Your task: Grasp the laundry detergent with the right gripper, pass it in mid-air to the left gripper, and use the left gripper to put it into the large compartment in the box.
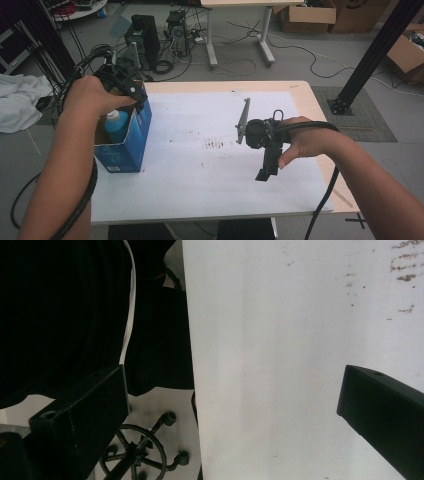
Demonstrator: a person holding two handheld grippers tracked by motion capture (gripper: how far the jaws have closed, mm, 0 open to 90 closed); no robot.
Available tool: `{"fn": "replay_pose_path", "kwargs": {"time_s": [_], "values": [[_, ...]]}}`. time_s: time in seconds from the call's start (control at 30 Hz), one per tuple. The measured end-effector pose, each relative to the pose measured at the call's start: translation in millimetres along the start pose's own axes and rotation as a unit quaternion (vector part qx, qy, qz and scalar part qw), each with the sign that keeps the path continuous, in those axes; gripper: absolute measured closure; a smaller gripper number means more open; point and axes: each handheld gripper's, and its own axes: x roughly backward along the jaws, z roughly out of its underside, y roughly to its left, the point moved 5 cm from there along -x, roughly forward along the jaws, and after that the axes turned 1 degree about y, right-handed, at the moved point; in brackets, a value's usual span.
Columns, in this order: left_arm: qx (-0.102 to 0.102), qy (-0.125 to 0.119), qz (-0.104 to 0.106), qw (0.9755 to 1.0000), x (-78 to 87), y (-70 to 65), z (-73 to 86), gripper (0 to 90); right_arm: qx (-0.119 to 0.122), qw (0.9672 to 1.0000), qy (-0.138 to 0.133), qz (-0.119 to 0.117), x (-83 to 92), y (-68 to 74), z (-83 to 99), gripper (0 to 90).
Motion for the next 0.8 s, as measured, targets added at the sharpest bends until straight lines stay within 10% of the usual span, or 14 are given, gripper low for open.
{"fn": "replay_pose_path", "kwargs": {"time_s": [0.2,0.4,0.53,0.8], "values": [[-0.067,-0.006,0.026,0.9974,4.4,-23.2,-2.4,0.1,-0.001,1.0,0.002,0.003,3.6,-0.4,1.2,0.0],[-0.165,0.011,0.061,0.9843,1.9,-58.1,0.0,0.1,-0.003,1.0,0.005,0.003,4.2,0.7,1.5,0.0],[-0.225,0.007,0.081,0.971,2.5,-78.4,2.9,0.1,-0.007,0.9999,0.007,0.003,4.3,2.5,0.7,0.0],[-0.342,0.049,0.092,0.9338,-11.7,-105.6,16.1,0.1,-0.01,0.9997,0.022,0.001,2.4,4.3,1.1,0.0]]}}
